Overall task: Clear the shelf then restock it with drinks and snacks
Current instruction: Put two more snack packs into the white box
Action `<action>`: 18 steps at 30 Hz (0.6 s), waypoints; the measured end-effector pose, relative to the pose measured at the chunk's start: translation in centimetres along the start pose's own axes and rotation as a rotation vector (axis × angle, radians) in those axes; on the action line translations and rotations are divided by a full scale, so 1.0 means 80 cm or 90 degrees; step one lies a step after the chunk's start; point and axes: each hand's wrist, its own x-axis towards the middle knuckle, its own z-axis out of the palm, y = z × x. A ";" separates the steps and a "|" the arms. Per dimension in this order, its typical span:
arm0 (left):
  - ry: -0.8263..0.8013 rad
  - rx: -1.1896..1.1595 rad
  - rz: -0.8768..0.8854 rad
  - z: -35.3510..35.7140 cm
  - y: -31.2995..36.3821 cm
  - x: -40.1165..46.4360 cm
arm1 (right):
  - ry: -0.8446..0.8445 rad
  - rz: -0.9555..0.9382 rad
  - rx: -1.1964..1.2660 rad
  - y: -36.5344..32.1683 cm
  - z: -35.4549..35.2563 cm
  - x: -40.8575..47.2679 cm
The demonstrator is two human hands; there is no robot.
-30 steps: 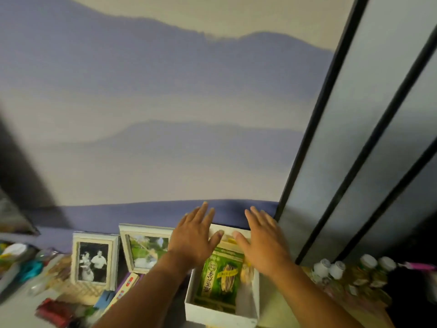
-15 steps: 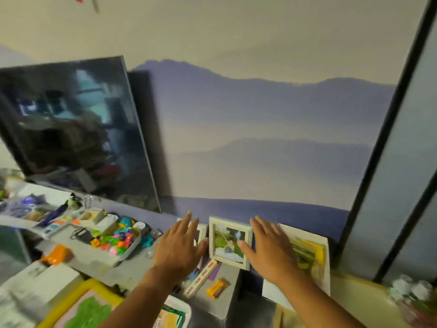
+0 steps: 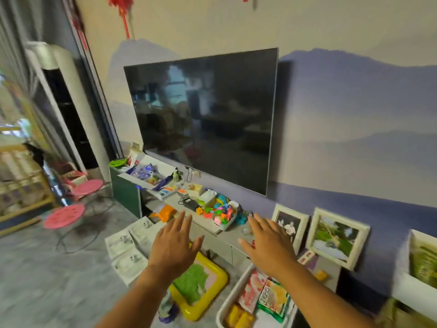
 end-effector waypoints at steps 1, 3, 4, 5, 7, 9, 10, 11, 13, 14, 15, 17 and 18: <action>-0.003 -0.003 0.000 0.002 -0.018 0.003 | -0.008 0.003 -0.002 -0.013 0.008 0.005; -0.006 -0.013 0.013 0.010 -0.033 0.012 | -0.009 0.016 0.005 -0.023 0.024 0.015; -0.010 -0.021 0.023 0.015 -0.035 0.019 | -0.008 0.026 0.004 -0.023 0.032 0.020; -0.019 -0.028 0.033 0.022 -0.034 0.027 | -0.006 0.040 0.003 -0.021 0.039 0.025; -0.041 -0.037 0.064 0.039 -0.026 0.046 | -0.006 0.077 0.009 -0.009 0.053 0.034; -0.062 -0.042 0.099 0.058 -0.013 0.069 | -0.007 0.121 0.030 0.011 0.068 0.041; -0.077 -0.045 0.113 0.069 -0.006 0.081 | -0.005 0.144 0.041 0.023 0.076 0.044; -0.092 -0.045 0.124 0.080 0.001 0.094 | -0.007 0.171 0.053 0.036 0.085 0.047; -0.118 -0.036 0.154 0.103 0.014 0.120 | -0.013 0.227 0.071 0.061 0.103 0.049; -0.130 -0.036 0.169 0.115 0.021 0.130 | -0.020 0.249 0.074 0.072 0.111 0.049; -0.142 -0.039 0.180 0.128 0.028 0.139 | -0.029 0.271 0.077 0.082 0.118 0.047; -0.164 -0.046 0.204 0.154 0.043 0.157 | -0.045 0.320 0.090 0.101 0.132 0.045; -0.177 -0.049 0.217 0.167 0.051 0.164 | -0.054 0.342 0.100 0.109 0.139 0.043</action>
